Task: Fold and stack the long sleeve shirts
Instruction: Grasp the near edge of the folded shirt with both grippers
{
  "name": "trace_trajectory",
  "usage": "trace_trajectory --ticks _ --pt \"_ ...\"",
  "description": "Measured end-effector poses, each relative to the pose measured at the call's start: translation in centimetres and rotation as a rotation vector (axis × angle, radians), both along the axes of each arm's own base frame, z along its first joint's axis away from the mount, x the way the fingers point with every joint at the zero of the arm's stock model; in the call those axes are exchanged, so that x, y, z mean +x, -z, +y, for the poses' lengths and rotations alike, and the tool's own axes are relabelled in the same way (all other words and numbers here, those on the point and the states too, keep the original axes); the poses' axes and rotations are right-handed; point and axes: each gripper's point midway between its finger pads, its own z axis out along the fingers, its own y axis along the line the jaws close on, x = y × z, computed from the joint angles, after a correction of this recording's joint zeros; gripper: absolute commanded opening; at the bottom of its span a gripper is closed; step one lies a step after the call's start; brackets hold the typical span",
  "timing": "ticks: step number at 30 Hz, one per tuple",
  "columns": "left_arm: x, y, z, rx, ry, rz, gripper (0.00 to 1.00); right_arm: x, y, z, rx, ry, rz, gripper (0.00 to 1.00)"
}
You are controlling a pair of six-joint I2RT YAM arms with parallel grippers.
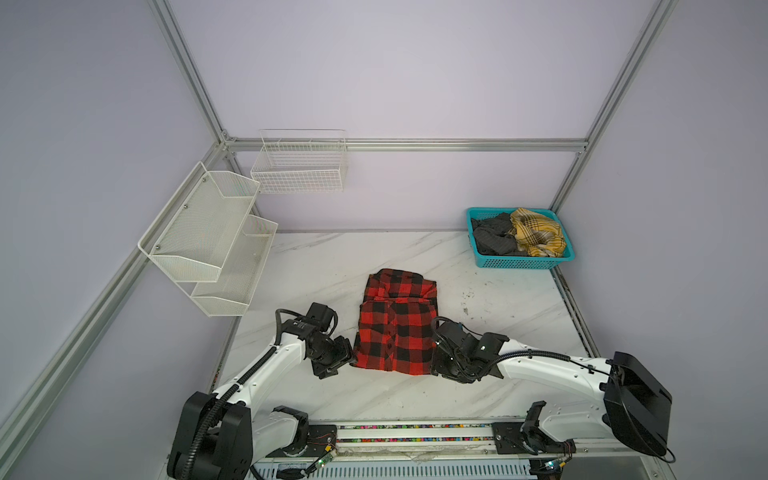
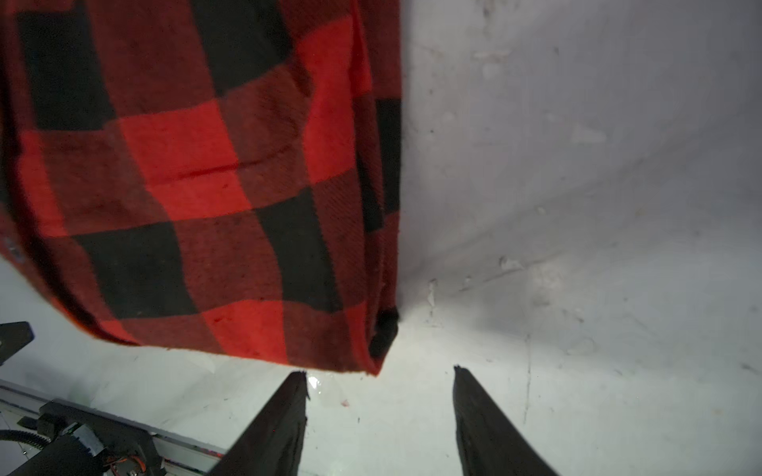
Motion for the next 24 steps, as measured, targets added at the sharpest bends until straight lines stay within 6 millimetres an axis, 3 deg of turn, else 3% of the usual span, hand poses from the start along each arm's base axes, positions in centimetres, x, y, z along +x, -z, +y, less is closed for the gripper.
trace_trajectory --ticks 7,10,12,24 --pt "0.8 1.9 -0.4 -0.098 -0.094 -0.016 0.67 0.6 0.8 0.7 0.091 0.04 0.007 0.55" --pt "0.9 2.6 -0.5 -0.107 -0.106 0.002 0.66 0.8 1.5 0.5 0.11 0.059 0.018 0.47" --pt "1.1 2.6 -0.6 -0.117 -0.109 0.0 0.64 1.2 1.6 0.8 0.131 0.071 0.017 0.38" --pt "2.3 3.1 -2.1 -0.212 -0.107 -0.006 0.46 2.4 2.0 1.7 0.186 0.089 0.028 0.27"
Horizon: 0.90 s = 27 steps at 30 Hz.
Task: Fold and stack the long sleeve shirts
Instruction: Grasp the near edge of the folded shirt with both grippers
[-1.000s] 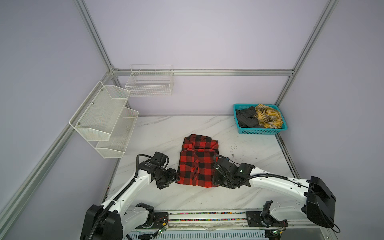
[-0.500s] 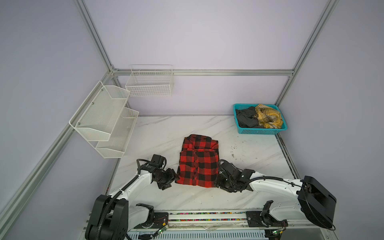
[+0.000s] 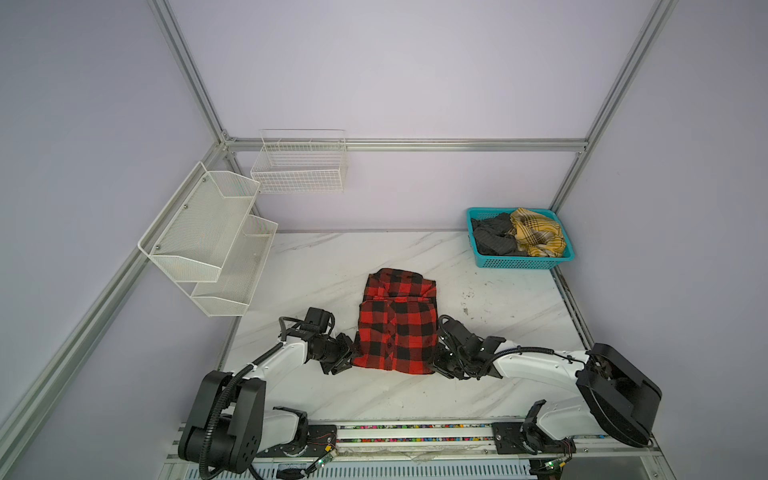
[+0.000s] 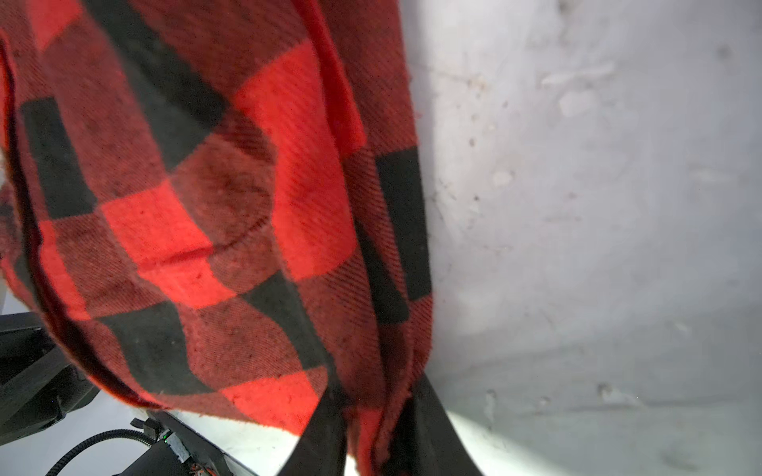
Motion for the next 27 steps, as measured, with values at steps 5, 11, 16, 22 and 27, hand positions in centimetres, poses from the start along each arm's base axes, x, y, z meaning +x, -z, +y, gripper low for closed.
trace_trajectory --ticks 5,11,16,22,27 --pt "-0.06 0.21 -0.45 -0.037 0.002 0.0 0.38 0.04 0.09 -0.14 0.001 0.006 0.003 0.23" --pt "-0.59 0.27 0.02 -0.016 -0.01 -0.003 0.31 0.05 0.13 -0.24 0.004 0.013 0.006 0.22" --pt "-0.62 0.58 -0.22 -0.031 -0.012 0.016 0.3 0.06 0.15 -0.27 0.003 0.015 0.006 0.21" --pt "-0.28 0.55 -0.85 -0.071 -0.002 0.017 0.27 0.09 0.18 -0.32 0.002 0.016 0.007 0.19" --pt "-0.37 0.65 -0.68 -0.058 0.003 0.019 0.25 0.18 0.23 -0.49 -0.001 0.022 0.01 0.17"
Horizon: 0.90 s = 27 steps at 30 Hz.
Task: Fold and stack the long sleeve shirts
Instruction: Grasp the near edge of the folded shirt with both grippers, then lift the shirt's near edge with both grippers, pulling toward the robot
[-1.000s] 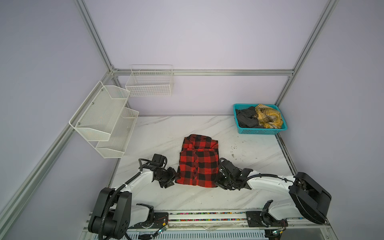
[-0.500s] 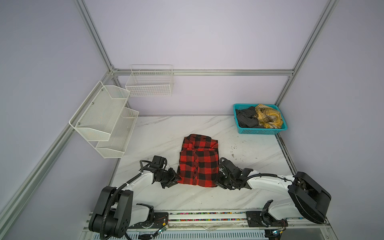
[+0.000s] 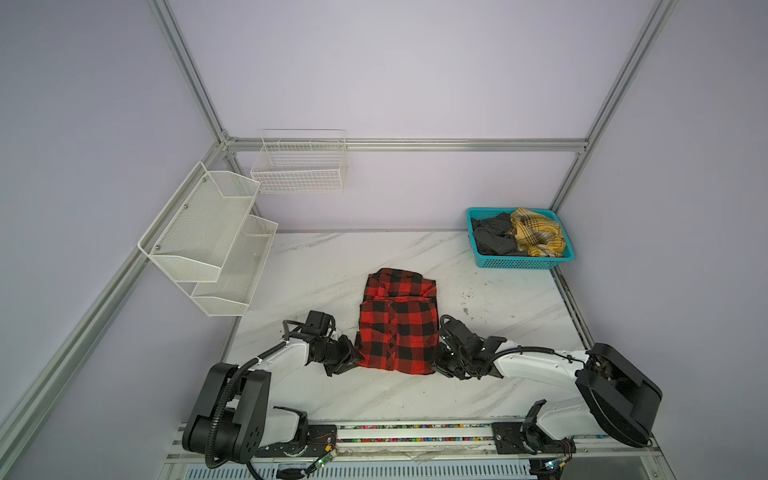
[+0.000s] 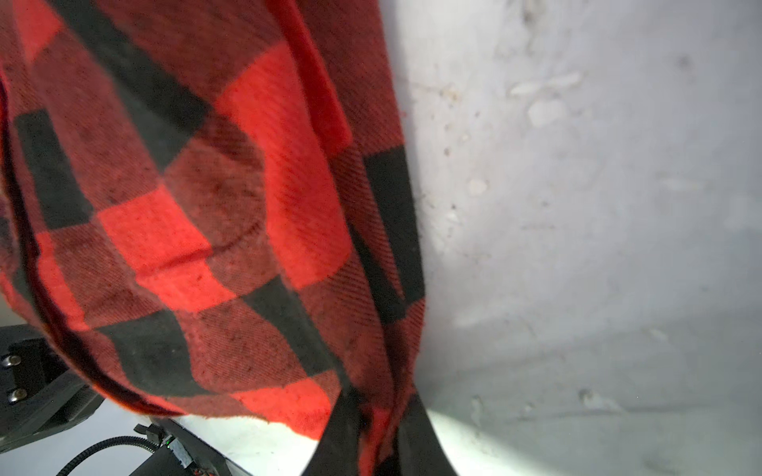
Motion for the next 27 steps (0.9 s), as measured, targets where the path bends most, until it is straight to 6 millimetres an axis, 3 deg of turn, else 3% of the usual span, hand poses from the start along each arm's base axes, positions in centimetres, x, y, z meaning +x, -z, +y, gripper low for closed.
trace_trajectory --ticks 4,8,11,14,17,22,27 --pt "0.0 0.0 0.0 0.007 0.013 -0.003 0.29 0.1 0.0 -0.1 -0.001 0.003 0.001 0.17" --pt "0.1 -0.1 0.0 0.008 0.014 -0.001 0.28 0.2 0.0 0.0 -0.006 0.003 0.006 0.17" --pt "0.1 0.0 0.0 0.008 0.015 0.007 0.21 0.4 0.0 0.2 -0.016 -0.007 0.007 0.17" --pt "0.1 0.3 -0.1 0.006 0.027 0.014 0.06 0.6 0.0 0.3 -0.027 -0.015 0.008 0.14" --pt "0.1 0.4 -0.1 0.004 0.034 0.015 0.0 0.6 0.0 0.2 -0.039 -0.021 0.008 0.11" --pt "0.0 0.3 0.1 0.016 0.031 0.008 0.0 0.7 -0.4 0.2 -0.056 -0.038 0.005 0.0" --pt "-0.2 -0.5 0.2 0.022 0.028 -0.007 0.0 1.0 -1.9 0.2 -0.076 -0.057 -0.016 0.0"
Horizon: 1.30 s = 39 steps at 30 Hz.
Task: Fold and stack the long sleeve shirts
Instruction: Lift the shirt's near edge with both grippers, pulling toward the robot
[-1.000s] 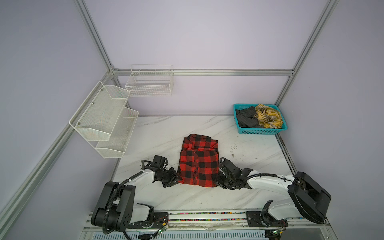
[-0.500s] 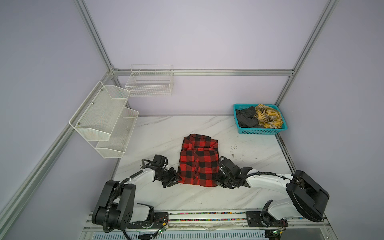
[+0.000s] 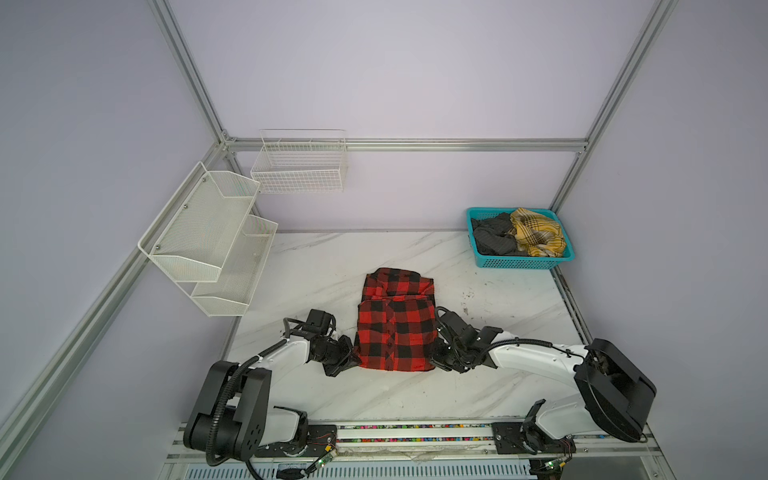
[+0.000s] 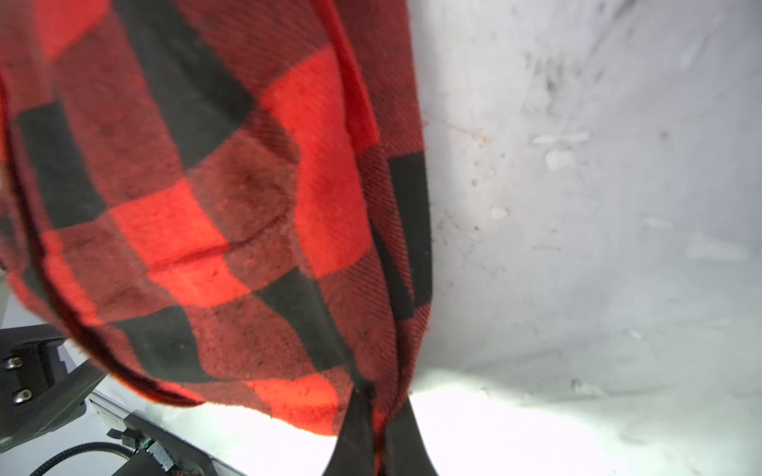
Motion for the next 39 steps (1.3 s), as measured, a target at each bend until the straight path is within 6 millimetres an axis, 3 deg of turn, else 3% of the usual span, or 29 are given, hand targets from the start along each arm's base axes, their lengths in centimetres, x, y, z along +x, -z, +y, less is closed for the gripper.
trace_trajectory --ticks 8,17,27,36,39 --pt "-1.1 -2.2 -1.2 0.003 0.053 -0.073 0.0 -0.5 -2.1 -1.0 -0.017 -0.018 -0.024 0.0" --pt "-3.0 -2.8 -2.3 0.029 0.078 -0.092 0.0 -1.9 -1.6 -2.2 -0.048 -0.044 -0.007 0.0" --pt "-5.1 -2.7 -2.4 0.044 0.003 -0.121 0.0 -2.3 -2.6 -2.2 -0.036 -0.121 -0.046 0.0" --pt "-7.2 -0.6 -2.8 0.08 -0.024 -0.076 0.0 -2.8 -1.9 -2.1 -0.05 -0.179 -0.028 0.0" --pt "-7.6 -0.8 -3.0 0.077 -0.035 -0.087 0.0 -3.4 -2.2 -2.3 -0.025 -0.182 -0.029 0.0"
